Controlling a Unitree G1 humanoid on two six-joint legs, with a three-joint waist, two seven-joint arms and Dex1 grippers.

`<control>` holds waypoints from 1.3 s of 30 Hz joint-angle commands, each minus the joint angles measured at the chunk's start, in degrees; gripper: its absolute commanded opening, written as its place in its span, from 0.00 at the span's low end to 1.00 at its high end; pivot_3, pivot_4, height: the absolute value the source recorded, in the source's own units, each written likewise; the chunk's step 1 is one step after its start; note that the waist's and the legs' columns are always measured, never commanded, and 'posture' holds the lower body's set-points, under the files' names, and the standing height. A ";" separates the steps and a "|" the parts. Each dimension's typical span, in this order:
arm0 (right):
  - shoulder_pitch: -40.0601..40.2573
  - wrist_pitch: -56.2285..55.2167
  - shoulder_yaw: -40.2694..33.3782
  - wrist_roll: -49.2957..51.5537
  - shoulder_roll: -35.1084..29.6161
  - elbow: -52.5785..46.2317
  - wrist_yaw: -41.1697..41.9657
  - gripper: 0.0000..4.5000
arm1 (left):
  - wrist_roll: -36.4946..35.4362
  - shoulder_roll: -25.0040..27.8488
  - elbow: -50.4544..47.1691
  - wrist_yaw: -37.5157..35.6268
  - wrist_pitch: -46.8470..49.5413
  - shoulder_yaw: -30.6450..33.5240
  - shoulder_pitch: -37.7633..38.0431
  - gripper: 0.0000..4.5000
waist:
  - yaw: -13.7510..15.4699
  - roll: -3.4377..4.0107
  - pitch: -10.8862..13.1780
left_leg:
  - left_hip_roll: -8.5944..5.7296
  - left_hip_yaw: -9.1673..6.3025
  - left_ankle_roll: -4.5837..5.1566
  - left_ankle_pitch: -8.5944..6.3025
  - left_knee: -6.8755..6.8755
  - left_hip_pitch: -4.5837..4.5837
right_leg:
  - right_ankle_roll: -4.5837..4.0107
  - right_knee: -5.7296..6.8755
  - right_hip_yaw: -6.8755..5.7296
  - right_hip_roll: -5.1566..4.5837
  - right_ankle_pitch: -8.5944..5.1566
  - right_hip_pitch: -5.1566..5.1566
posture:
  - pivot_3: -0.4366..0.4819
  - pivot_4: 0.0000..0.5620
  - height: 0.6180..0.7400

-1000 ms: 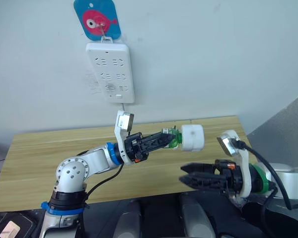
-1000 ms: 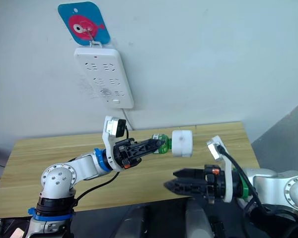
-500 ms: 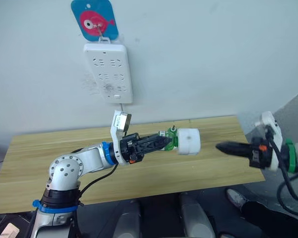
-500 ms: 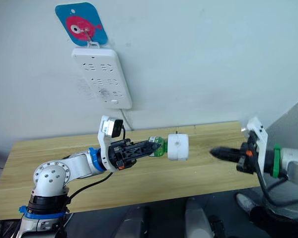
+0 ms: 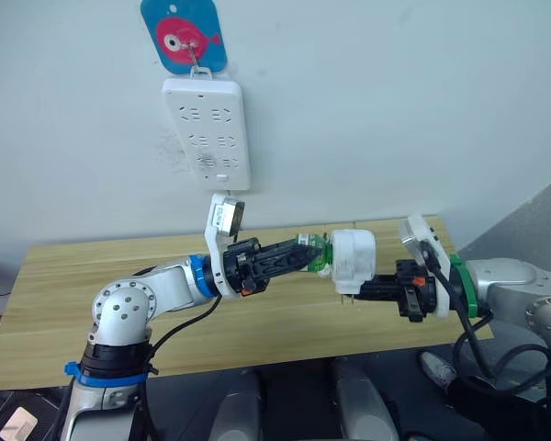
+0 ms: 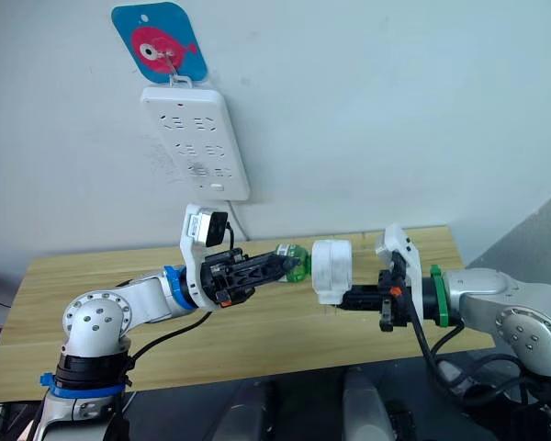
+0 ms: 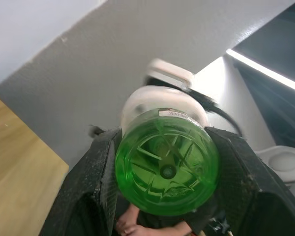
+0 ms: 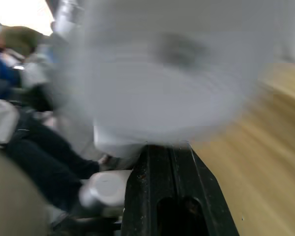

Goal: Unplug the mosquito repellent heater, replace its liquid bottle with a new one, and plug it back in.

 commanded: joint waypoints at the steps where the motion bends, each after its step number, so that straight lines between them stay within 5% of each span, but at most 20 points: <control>1: -1.01 1.16 -3.96 10.27 -0.41 -1.39 -4.13 0.00 | 2.67 0.41 -1.42 -1.78 -1.60 -0.24 0.18 0.51 | -0.08 0.00 0.00 | 0.00 0.01 0.00 0.00 0.00 0.00 | 0.00 0.00 0.00 0.00 0.00 0.00 | 0.31 0.46 1.00; 6: -6.68 0.54 -4.40 16.92 1.43 4.20 -12.74 0.00 | 4.63 1.94 -3.28 -5.18 -0.41 -1.87 0.20 0.51 | -0.19 0.00 0.00 | 0.00 0.05 0.00 0.00 -0.01 0.01 | 0.00 0.01 0.02 0.00 0.00 -0.01 | 0.31 0.45 1.00; 19: -9.10 0.36 -3.03 5.36 6.36 13.21 -15.82 0.00 | -2.12 2.47 -3.32 -4.13 2.87 -0.15 -0.53 0.51 | -0.19 0.00 0.00 | 0.00 0.03 0.00 0.00 -0.01 -0.01 | -0.01 0.04 0.01 0.00 0.00 -0.03 | 0.32 0.45 1.00; 39: -2.62 4.28 -5.13 15.30 7.45 3.95 -18.27 0.00 | -3.92 -0.98 0.80 3.95 -0.90 2.02 -0.42 0.51 | -0.24 0.00 0.00 | 0.00 0.04 0.00 0.00 0.00 0.00 | -0.01 0.07 0.02 0.00 0.01 -0.03 | 0.31 0.46 1.00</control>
